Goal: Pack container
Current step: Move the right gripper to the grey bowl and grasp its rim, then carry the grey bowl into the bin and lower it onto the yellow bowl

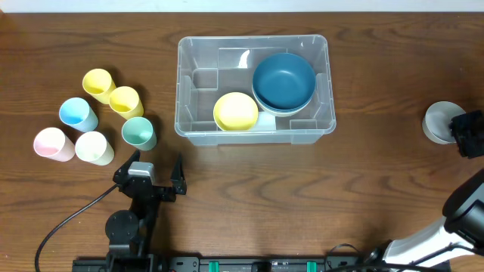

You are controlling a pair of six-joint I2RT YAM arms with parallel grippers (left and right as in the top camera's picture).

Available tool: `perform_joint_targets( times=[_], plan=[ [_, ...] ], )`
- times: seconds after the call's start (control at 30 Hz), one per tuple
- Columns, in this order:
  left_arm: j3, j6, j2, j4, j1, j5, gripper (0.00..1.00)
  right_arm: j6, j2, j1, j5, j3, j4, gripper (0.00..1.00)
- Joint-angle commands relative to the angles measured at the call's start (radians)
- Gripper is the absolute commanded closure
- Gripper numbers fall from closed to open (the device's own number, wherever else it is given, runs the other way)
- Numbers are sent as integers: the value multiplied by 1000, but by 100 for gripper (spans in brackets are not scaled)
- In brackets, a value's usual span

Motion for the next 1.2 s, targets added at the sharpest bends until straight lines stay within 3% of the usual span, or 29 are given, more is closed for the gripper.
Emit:
perform_joint_targets(
  times=[0.0, 0.2, 0.33, 0.6, 0.83, 1.17],
  plan=[
    [-18, 17, -6, -33, 4, 14, 2, -23, 39, -8, 5, -6, 23, 60],
    [-18, 17, -6, -33, 4, 14, 2, -65, 83, -8, -20, -6, 78, 63],
    [-18, 17, -6, -33, 4, 14, 2, -65, 100, -8, -25, -6, 80, 72],
    [-18, 17, -5, -33, 4, 14, 2, -76, 99, -8, -76, -6, 88, 98],
    [-18, 17, -6, -33, 4, 14, 2, -118, 46, -8, -182, -4, 117, 99],
    [-18, 17, -6, -33, 4, 14, 2, -158, -205, 12, -578, -4, 220, 99]
  ],
)
